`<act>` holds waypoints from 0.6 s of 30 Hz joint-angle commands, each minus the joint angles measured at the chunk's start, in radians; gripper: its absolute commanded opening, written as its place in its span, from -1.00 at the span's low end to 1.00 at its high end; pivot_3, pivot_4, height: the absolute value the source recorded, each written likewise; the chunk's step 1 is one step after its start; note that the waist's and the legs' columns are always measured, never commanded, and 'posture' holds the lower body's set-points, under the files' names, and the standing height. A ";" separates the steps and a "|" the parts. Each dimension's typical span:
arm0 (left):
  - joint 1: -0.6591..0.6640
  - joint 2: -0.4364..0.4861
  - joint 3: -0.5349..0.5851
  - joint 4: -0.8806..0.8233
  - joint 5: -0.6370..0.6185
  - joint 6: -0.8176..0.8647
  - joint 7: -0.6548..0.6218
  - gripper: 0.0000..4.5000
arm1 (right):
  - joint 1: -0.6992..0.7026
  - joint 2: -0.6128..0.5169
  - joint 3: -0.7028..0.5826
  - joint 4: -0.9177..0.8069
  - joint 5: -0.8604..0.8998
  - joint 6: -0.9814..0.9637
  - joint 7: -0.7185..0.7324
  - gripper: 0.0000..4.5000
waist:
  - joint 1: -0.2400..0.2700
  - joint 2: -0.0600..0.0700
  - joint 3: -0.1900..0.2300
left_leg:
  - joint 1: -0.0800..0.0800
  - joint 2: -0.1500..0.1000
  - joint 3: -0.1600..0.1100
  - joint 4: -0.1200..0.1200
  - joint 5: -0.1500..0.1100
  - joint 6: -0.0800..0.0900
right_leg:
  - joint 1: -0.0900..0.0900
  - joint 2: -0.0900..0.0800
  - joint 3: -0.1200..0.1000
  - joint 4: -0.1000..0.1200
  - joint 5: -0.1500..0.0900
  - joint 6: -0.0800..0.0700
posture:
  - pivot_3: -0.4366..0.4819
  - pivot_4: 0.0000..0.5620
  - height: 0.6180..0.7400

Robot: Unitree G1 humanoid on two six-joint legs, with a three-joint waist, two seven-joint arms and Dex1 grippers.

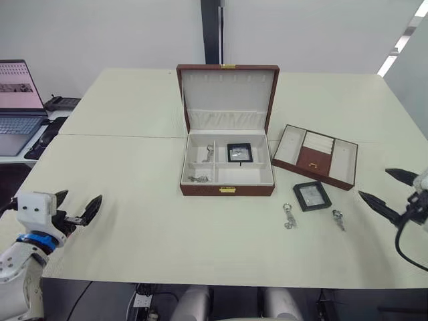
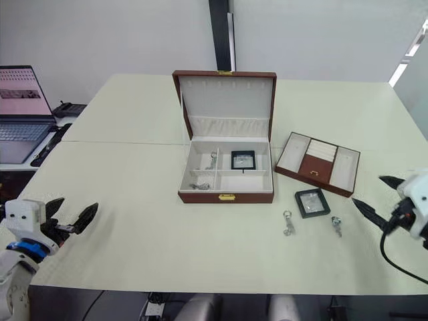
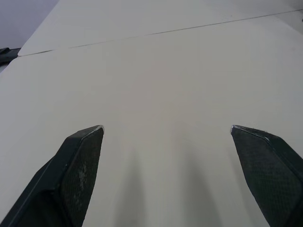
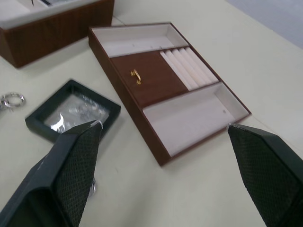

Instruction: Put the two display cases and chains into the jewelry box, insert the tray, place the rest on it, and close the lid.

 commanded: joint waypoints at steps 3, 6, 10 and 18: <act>0.016 -0.010 0.033 0.002 0.003 -0.081 0.058 0.98 | 0.123 0.053 -0.102 0.052 -0.045 -0.151 -0.011 1.00 | -0.002 0.000 0.000 | 0.002 0.000 0.000 -0.003 0.000 0.000 | 0.000 0.000 0.000 0.000 0.000 0.000 | -0.05 -0.47 1.00; 0.025 -0.020 0.020 0.033 0.025 -0.116 0.090 0.98 | 0.151 0.078 -0.115 0.109 -0.049 -0.211 -0.025 1.00 | -0.004 0.000 -0.001 | 0.007 0.000 0.003 -0.006 0.000 0.000 | 0.003 0.000 0.003 -0.001 0.000 0.000 | -0.05 -0.47 1.00; 0.020 -0.007 0.006 0.069 0.026 -0.143 0.087 0.98 | 0.189 0.096 -0.098 0.112 -0.046 -0.245 -0.029 1.00 | -0.005 0.004 -0.003 | 0.017 0.000 0.005 -0.012 -0.002 0.004 | 0.013 0.002 0.004 -0.008 -0.001 0.000 | -0.05 -0.47 1.00; 0.009 0.009 0.010 0.082 -0.024 -0.100 0.059 0.98 | 0.208 0.119 -0.072 0.133 -0.016 -0.244 -0.024 1.00 | -0.003 0.005 -0.004 | 0.017 0.001 0.002 -0.012 -0.002 0.004 | 0.014 0.001 0.002 -0.010 0.000 0.000 | -0.05 -0.47 1.00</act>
